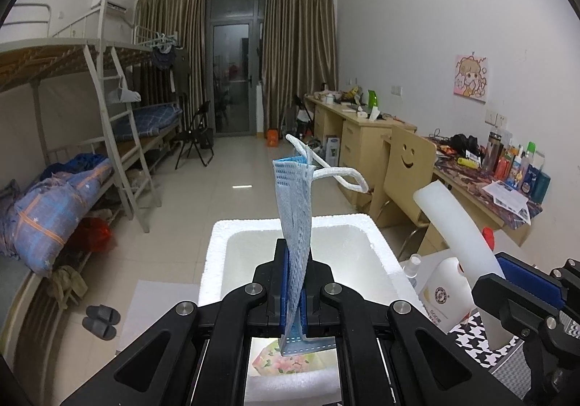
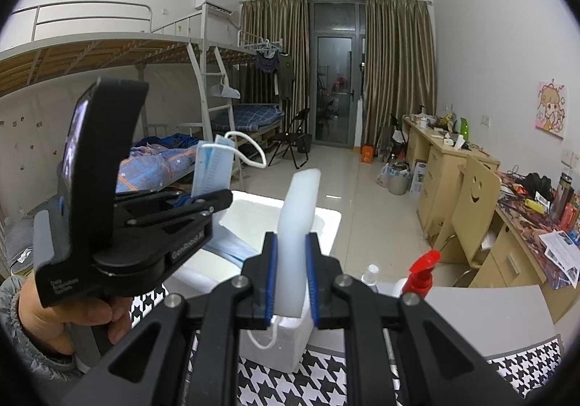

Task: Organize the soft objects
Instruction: 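Lower the blue mask into the foam box and open the left gripper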

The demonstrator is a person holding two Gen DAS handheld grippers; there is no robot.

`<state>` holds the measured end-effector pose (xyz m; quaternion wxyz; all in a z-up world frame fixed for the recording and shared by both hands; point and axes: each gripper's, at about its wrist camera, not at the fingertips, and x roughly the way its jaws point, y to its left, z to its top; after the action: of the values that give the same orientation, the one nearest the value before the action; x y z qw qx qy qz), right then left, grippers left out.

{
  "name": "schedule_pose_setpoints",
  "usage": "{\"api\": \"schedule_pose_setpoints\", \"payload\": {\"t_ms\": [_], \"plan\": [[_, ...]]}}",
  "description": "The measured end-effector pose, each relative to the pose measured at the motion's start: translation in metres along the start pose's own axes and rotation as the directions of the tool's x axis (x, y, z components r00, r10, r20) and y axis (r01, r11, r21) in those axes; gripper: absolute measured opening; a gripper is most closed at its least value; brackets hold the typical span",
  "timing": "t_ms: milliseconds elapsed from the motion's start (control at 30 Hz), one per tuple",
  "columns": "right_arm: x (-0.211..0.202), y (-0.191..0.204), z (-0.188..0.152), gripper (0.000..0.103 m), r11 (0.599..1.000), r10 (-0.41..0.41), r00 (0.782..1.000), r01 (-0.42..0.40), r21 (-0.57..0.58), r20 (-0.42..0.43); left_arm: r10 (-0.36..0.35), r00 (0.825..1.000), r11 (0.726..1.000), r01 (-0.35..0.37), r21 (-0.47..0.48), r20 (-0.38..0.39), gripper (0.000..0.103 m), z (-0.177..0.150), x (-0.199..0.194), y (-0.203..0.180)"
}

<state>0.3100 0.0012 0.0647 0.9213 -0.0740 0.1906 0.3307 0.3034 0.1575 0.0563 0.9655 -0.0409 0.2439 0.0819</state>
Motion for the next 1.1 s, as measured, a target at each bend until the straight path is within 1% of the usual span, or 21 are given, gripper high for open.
{"api": "schedule_pose_setpoints", "payload": {"t_ms": [267,300,367,400,433,467,500,533,667,733,933,1100], "plan": [[0.008,-0.004,0.0,0.018,1.0,-0.001,1.0,0.001,0.007,-0.018,-0.011,0.999,1.0,0.01,-0.001,-0.042,0.005,-0.003,0.017,0.002],[0.009,-0.003,0.0,0.018,1.0,-0.001,1.0,0.001,0.007,-0.018,-0.013,0.999,1.0,0.013,-0.002,-0.048,0.007,-0.004,0.019,0.002],[0.01,-0.004,0.0,0.018,1.0,-0.001,1.0,0.001,0.007,-0.021,-0.02,0.997,1.0,0.02,0.005,-0.071,0.015,-0.006,0.026,0.002],[0.011,-0.003,0.0,0.018,1.0,-0.002,1.0,0.002,0.008,-0.022,-0.016,0.996,1.0,0.016,0.004,-0.088,0.028,-0.007,0.03,0.003],[0.011,-0.004,0.0,0.018,1.0,-0.001,1.0,0.001,0.009,-0.024,-0.011,0.996,1.0,0.012,0.002,-0.093,0.047,-0.008,0.031,0.003],[0.012,-0.003,0.0,0.018,1.0,0.0,1.0,0.0,0.008,-0.025,0.0,0.996,1.0,-0.001,-0.006,-0.091,0.058,-0.01,0.031,0.006],[0.013,-0.002,0.001,0.018,1.0,-0.001,1.0,0.001,0.007,-0.026,0.014,0.997,1.0,-0.015,-0.011,-0.081,0.076,-0.011,0.028,0.008],[0.014,-0.002,0.001,0.018,1.0,-0.001,1.0,0.001,0.009,-0.025,0.03,0.997,0.999,-0.032,-0.017,-0.066,0.085,-0.011,0.025,0.01],[0.017,-0.002,0.0,0.018,1.0,0.002,1.0,-0.002,0.011,-0.031,0.041,0.999,0.998,-0.042,-0.047,-0.037,0.091,-0.008,0.014,0.019],[0.019,-0.002,0.0,0.018,1.0,0.004,0.999,-0.004,0.009,-0.036,0.057,0.998,0.997,-0.058,-0.052,-0.022,0.097,-0.007,0.011,0.021],[0.025,0.0,0.001,0.018,1.0,0.014,0.999,-0.014,0.005,-0.043,0.083,0.997,0.995,-0.083,-0.058,-0.006,0.102,-0.007,0.004,0.024],[0.033,-0.001,0.001,0.019,1.0,0.023,0.998,-0.022,0.002,-0.054,0.105,0.995,0.993,-0.104,-0.055,0.0,0.102,-0.009,-0.001,0.03]]}}
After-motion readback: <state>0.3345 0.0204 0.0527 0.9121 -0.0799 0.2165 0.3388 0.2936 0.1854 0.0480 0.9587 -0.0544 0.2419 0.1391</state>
